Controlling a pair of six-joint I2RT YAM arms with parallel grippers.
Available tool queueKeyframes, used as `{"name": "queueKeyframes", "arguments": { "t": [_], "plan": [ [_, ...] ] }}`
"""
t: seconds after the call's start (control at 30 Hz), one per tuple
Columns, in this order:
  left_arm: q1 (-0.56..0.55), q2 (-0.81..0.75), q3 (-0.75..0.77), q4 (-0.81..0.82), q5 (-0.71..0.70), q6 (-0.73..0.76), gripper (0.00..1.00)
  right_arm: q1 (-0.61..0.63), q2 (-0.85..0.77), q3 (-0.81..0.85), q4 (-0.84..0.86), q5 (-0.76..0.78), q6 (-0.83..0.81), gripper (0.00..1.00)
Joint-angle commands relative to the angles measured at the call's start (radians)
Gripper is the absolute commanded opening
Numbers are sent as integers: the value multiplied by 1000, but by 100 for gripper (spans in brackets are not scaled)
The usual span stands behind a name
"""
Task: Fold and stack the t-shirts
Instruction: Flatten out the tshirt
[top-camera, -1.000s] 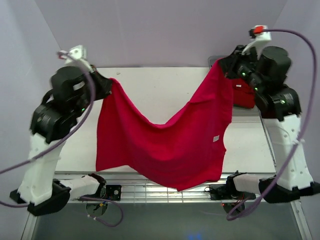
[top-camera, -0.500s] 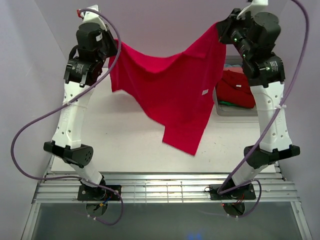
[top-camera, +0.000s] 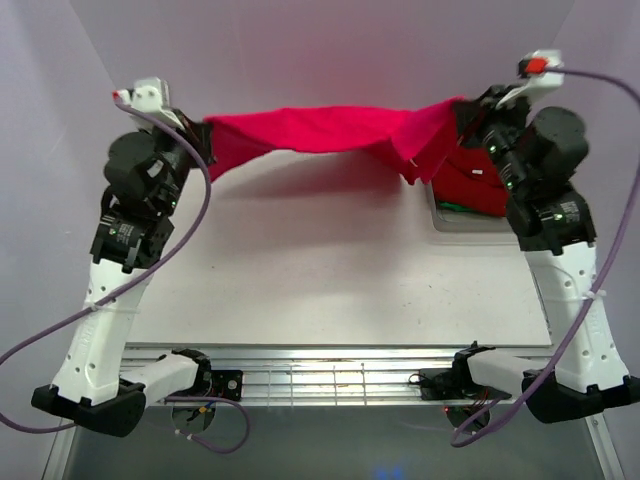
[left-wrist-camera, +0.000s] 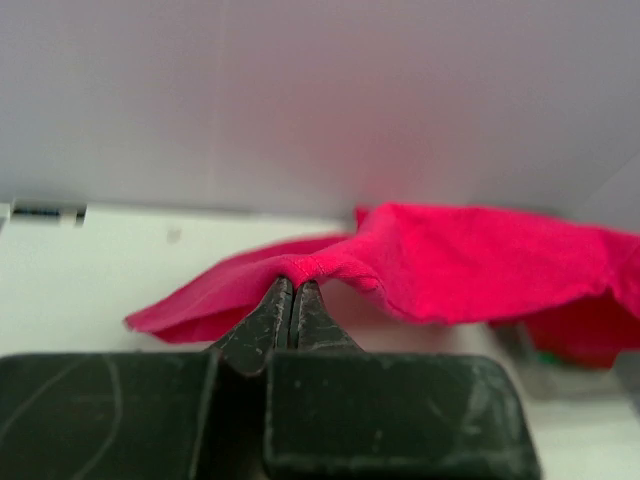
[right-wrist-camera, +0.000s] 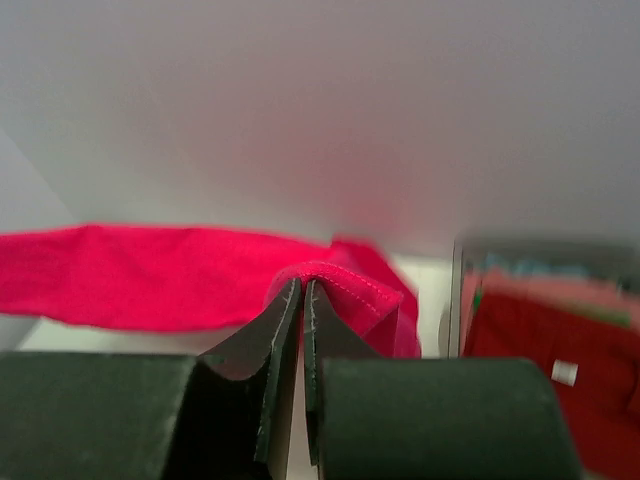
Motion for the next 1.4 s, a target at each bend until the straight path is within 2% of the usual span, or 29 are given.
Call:
{"name": "queueKeyframes", "arguments": {
  "t": [0.0, 0.07, 0.17, 0.27, 0.43, 0.57, 0.8, 0.93, 1.03, 1.1, 1.17, 1.2, 1.23, 1.27, 1.3, 1.37],
  "plan": [
    [-1, -17, -263, -52, 11, -4, 0, -1, -40, -293, -75, -43, 51, 8],
    [-3, -42, -389, -107, 5, -13, 0, -1, -80, -459, -107, -77, 70, 8],
    [-1, -52, -510, -159, 40, -50, 0, -2, -99, -584, -161, -138, 101, 8],
    [-1, -42, -560, -217, 26, -79, 0, -1, -71, -603, -253, -164, 107, 8],
    [-1, -2, -541, -355, 26, -107, 0, 2, -15, -521, -455, -244, 113, 8],
    [-1, 33, -495, -486, 29, -142, 0, 22, 7, -482, -591, -242, 144, 8],
    [-1, 21, -488, -639, 22, -196, 0, 172, -56, -577, -734, -250, 254, 8],
    [-1, 23, -494, -727, 12, -213, 17, 345, -111, -666, -793, -240, 403, 8],
    [-1, 20, -475, -774, -15, -216, 37, 490, -165, -732, -851, -200, 554, 8],
    [-1, 6, -460, -777, -31, -213, 37, 575, -198, -759, -886, -154, 625, 17],
    [-1, 9, -443, -776, -46, -205, 39, 614, -226, -757, -926, -115, 708, 35],
    [-1, 20, -423, -771, -51, -205, 41, 646, -231, -735, -940, -56, 729, 36],
    [-1, 24, -413, -765, -54, -199, 46, 656, -229, -723, -963, -30, 746, 38],
    [-1, 30, -399, -761, -57, -196, 50, 659, -226, -715, -966, -11, 748, 50],
    [-1, 47, -385, -748, -55, -193, 56, 659, -220, -708, -966, 12, 745, 52],
    [-1, 67, -338, -735, -43, -173, 53, 662, -186, -695, -963, 38, 742, 53]
  ]
}}
